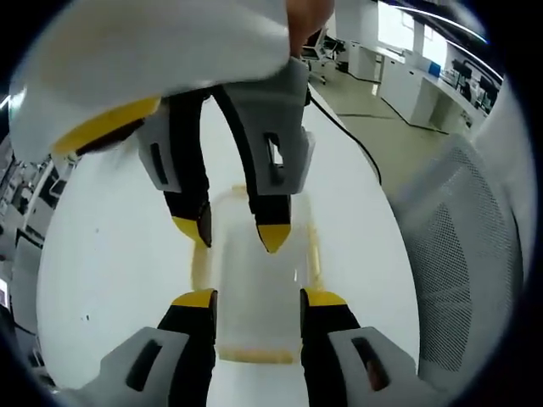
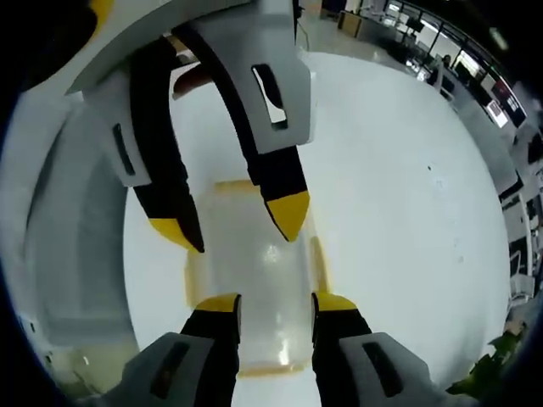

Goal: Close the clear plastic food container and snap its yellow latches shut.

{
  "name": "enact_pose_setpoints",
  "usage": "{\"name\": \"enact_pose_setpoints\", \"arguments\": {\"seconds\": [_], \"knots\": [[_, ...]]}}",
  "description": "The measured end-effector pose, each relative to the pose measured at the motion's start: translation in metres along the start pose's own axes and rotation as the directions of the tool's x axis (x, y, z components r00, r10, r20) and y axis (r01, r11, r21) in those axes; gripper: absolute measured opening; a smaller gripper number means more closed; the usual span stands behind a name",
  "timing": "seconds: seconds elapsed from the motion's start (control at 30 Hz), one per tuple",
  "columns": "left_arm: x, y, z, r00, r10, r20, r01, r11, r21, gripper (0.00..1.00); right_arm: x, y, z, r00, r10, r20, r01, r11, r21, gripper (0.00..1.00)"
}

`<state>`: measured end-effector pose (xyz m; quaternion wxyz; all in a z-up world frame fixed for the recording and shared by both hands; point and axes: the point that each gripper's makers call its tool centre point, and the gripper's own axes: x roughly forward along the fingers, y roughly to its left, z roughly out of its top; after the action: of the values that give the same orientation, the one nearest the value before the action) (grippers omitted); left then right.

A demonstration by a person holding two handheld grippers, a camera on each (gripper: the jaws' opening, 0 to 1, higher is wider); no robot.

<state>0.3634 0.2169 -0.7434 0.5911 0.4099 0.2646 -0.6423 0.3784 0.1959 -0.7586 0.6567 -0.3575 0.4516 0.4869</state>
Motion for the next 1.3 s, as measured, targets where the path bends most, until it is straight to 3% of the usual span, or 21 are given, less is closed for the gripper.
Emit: {"name": "enact_pose_setpoints", "arguments": {"seconds": [1.3], "knots": [[0.005,-0.017,-0.002,0.999,-0.013,0.034,0.015,0.998,-0.058,0.42,0.001,-0.012,0.006,1.0,-0.003,0.019,0.003,1.0,0.003,0.34]]}}
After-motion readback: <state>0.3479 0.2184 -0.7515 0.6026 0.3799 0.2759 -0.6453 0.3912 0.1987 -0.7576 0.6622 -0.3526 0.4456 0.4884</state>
